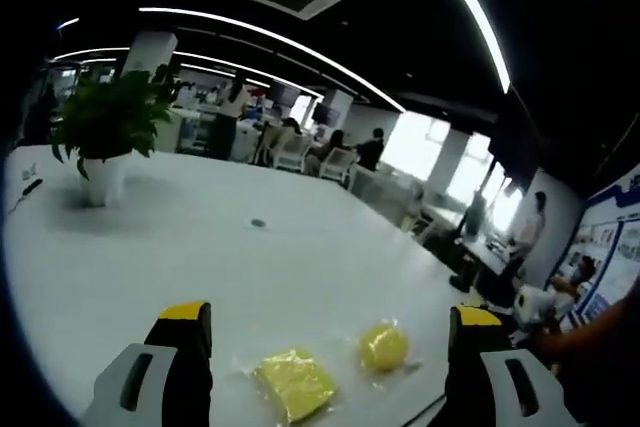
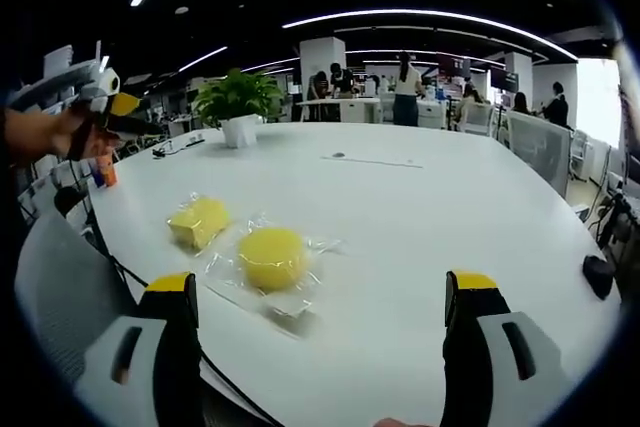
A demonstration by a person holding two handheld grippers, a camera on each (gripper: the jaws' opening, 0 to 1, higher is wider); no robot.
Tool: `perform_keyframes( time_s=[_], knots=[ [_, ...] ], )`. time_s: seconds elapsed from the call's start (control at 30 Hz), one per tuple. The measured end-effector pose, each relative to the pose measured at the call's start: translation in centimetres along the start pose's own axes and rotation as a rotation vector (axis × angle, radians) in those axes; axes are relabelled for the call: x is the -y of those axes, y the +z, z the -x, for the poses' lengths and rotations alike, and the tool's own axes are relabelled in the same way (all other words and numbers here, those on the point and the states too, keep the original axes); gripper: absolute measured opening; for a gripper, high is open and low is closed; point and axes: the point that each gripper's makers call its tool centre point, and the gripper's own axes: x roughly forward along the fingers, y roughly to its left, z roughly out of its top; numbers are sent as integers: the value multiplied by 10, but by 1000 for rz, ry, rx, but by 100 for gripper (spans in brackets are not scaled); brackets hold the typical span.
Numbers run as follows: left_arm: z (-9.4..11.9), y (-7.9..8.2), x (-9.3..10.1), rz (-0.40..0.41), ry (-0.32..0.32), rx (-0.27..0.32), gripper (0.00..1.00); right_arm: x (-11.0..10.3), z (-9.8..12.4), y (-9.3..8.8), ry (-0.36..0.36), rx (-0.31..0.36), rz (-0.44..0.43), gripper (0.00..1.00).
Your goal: Compare the silicone blocks by pressing each to a similar depth, holding the contact briefly, and releasing to observe deformation and rebound differences across the visible hardness samples.
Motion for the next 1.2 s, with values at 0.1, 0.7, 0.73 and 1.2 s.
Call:
perform_keyframes(
  time_s=[0.1, 0.7, 0.73, 1.2],
  knots=[
    [-5, 1, 3, 8, -9, -4, 100, 1, -1, -1, 0, 0, 4, 96],
    [-28, 2, 6, 38, -27, -34, 100, 3, -1, -3, -9, 1, 12, 96],
    [-29, 0, 7, 43, -31, -39, 100, 3, -1, -3, -9, 2, 12, 96],
    [-58, -28, 21, 39, -86, -115, 100, 3, 0, -2, -2, 13, -26, 96]
  ],
)
